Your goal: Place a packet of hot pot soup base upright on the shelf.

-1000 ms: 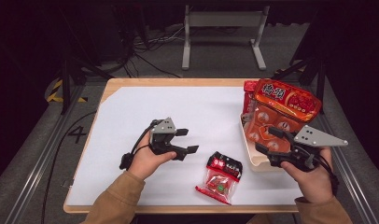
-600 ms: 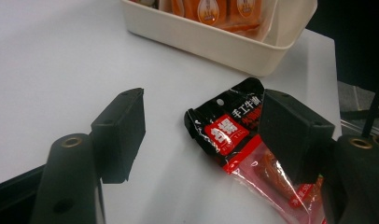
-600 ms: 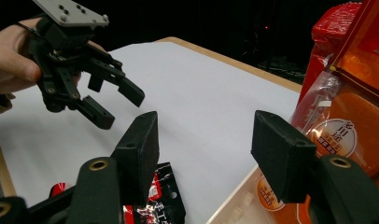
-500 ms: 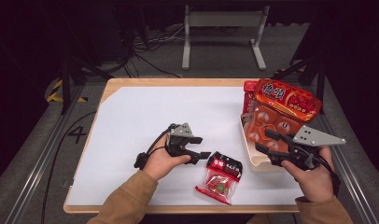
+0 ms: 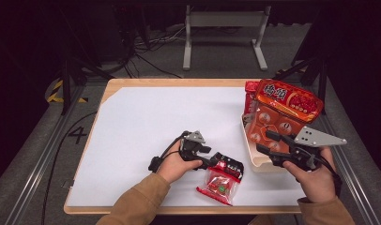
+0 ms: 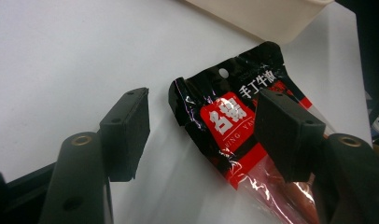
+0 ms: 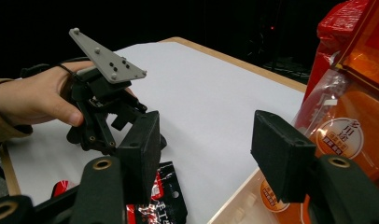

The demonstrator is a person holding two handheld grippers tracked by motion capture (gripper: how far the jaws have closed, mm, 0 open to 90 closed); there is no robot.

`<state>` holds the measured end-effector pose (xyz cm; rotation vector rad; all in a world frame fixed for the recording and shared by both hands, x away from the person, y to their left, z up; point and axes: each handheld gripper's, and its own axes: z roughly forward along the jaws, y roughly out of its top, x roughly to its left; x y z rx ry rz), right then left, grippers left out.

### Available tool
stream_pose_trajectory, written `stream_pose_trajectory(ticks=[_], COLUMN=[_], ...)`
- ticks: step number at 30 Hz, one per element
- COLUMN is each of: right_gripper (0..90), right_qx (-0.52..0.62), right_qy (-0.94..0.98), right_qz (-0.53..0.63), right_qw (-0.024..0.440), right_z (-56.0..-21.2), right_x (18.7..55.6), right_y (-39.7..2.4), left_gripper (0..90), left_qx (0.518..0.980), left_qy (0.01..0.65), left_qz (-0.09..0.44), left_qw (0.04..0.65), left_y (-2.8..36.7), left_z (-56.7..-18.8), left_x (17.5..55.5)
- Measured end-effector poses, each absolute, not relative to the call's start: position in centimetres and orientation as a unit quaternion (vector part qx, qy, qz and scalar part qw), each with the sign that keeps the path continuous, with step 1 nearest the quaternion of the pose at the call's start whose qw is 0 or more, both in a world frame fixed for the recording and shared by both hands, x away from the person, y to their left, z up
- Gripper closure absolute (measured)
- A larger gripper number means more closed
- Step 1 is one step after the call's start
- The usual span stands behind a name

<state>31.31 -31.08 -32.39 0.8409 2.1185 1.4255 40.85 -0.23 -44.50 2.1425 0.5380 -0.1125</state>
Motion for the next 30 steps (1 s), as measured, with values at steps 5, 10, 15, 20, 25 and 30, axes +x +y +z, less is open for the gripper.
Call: stream_pose_trajectory(ticks=[5,10,15,20,25,30], right_gripper=[43.0,42.8,43.0,42.9,42.9,43.1], right_qx=[0.302,0.301,0.295,0.294,0.294,0.296], right_qy=[0.771,0.771,0.775,0.779,0.78,0.781], right_qz=[0.515,0.516,0.516,0.513,0.511,0.509], right_qw=[0.221,0.218,0.215,0.211,0.21,0.209], right_z=[-32.6,-32.6,-32.5,-32.6,-32.6,-32.7], right_x=[31.4,31.3,31.1,31.2,31.2,31.2], right_y=[-30.9,-30.9,-30.6,-30.3,-30.3,-30.3], left_gripper=[37.8,43.3,58.2,68.8,84.1,90.0], left_qx=[0.871,0.881,0.89,0.894,0.897,0.893], left_qy=[0.2,0.181,0.172,0.162,0.165,0.171], left_qz=[-0.045,-0.044,-0.034,-0.006,0.003,0.004], left_qw=[0.447,0.434,0.421,0.417,0.411,0.416], left_y=[-1.5,-2.1,-2.4,-2.5,-2.4,-2.1], left_z=[-45.1,-45.3,-45.3,-45.3,-45.2,-45.0], left_x=[40.7,40.5,40.3,40.1,39.9,39.9])
